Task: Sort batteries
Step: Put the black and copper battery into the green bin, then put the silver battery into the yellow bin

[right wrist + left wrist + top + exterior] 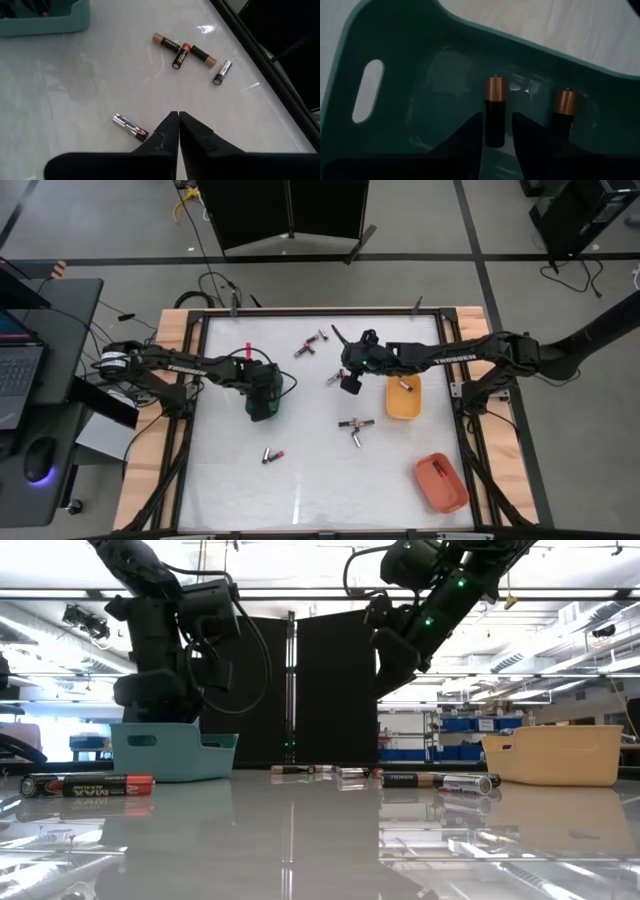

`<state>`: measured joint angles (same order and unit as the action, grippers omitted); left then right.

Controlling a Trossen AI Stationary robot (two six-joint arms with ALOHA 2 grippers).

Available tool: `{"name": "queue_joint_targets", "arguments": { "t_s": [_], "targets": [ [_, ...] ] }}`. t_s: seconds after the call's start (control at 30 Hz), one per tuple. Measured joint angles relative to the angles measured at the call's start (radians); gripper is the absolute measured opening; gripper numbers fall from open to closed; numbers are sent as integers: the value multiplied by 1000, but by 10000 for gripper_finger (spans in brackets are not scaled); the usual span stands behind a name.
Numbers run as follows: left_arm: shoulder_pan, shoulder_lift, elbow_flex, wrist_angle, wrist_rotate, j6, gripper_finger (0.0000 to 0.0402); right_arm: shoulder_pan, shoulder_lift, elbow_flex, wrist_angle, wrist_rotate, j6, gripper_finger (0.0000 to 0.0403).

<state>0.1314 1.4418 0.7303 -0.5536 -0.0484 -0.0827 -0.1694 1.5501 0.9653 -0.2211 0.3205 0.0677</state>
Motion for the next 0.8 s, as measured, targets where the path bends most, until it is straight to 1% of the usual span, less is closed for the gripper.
{"name": "queue_joint_targets", "arguments": {
  "t_s": [0.1,0.17,0.23,0.33,0.4,0.47,0.53,0.63,0.73,0.8],
  "targets": [
    [-1,-3,0,3,-14,-8,113,-12,0,0,11,0,0,14],
    [-8,-18,0,4,-48,-8,102,-24,0,0,34,-5,9,13],
    [-12,-50,0,17,-81,-3,79,-43,1,0,62,-42,35,16],
    [-13,-120,-10,67,-89,-3,28,-81,3,0,91,-118,71,27],
    [-13,-183,-41,136,-89,-6,9,-103,3,-3,132,-131,87,32],
    [-13,-253,-83,206,-88,-14,10,-123,3,-19,179,-137,90,34],
    [-15,-321,-128,292,-87,-25,10,-144,3,-42,236,-173,91,35],
    [-16,-421,-203,433,-85,-28,5,-161,24,-83,370,-208,90,38],
    [-14,-519,-284,586,-84,-17,4,-171,88,-91,468,-210,97,50],
    [-13,-566,-345,712,-81,-2,4,-180,145,-72,492,-210,109,65]
  ]
}}
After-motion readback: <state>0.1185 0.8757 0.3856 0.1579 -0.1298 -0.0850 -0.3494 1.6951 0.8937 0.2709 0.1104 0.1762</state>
